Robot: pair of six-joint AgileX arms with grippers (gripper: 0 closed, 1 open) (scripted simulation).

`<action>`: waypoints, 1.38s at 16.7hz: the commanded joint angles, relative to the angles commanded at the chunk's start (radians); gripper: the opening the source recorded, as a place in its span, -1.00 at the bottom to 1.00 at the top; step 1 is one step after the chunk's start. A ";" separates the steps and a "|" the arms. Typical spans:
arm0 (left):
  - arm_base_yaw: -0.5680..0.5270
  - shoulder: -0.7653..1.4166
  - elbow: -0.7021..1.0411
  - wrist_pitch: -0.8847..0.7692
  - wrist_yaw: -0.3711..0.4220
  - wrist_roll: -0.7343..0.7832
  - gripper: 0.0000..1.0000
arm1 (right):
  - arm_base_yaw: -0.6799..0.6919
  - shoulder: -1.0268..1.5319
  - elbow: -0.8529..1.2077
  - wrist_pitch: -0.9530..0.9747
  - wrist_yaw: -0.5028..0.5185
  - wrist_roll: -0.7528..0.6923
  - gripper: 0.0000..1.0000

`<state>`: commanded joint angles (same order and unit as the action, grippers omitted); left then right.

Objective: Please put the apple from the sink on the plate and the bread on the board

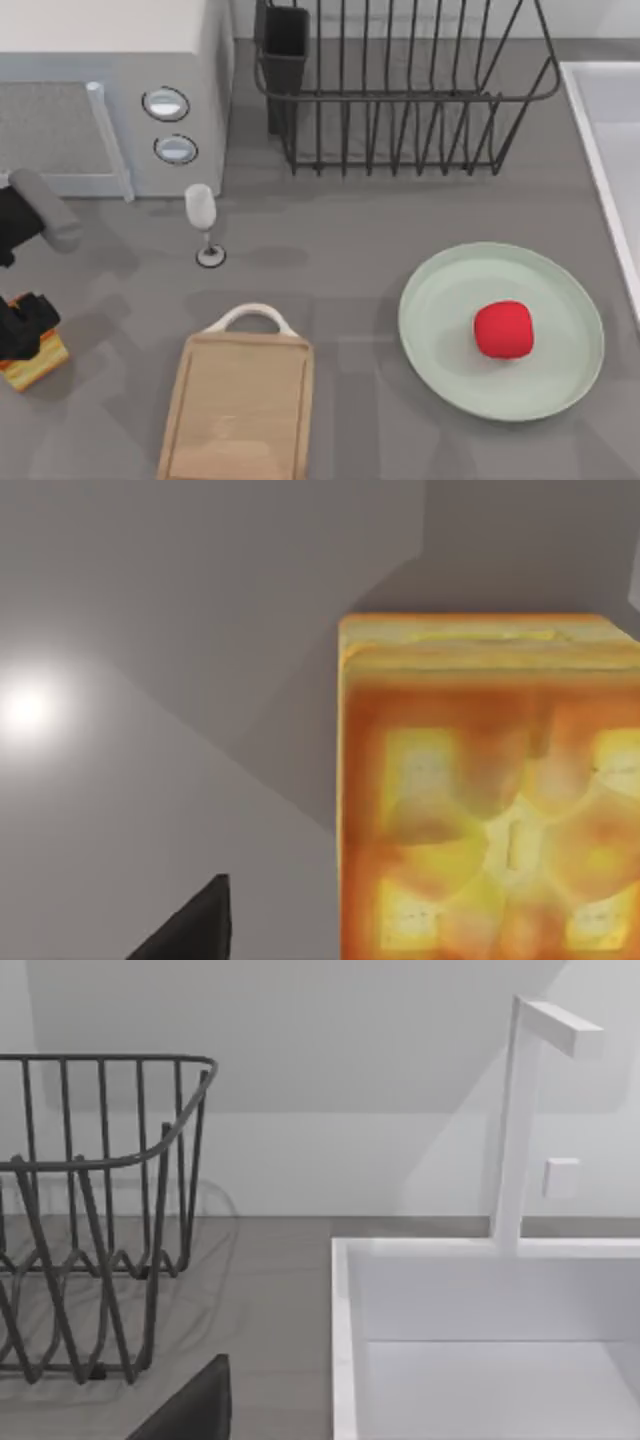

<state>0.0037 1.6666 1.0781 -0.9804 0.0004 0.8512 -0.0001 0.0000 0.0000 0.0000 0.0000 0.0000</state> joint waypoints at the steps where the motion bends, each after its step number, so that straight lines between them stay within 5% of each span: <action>1: 0.000 0.007 -0.009 0.013 0.000 0.000 1.00 | 0.000 0.000 0.000 0.000 0.000 0.000 1.00; 8: 0.002 0.122 -0.140 0.265 0.000 0.004 1.00 | 0.000 0.000 0.000 0.000 0.000 0.000 1.00; 13: 0.003 0.133 -0.151 0.283 0.000 0.005 1.00 | 0.000 0.000 0.000 0.000 0.000 0.000 1.00; 23: 0.003 0.133 -0.151 0.283 0.000 0.005 -0.51 | 0.000 0.000 0.000 0.000 0.000 0.000 1.00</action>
<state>0.0063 1.7993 0.9269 -0.6972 0.0008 0.8563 -0.0001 0.0000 0.0000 0.0000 0.0000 0.0000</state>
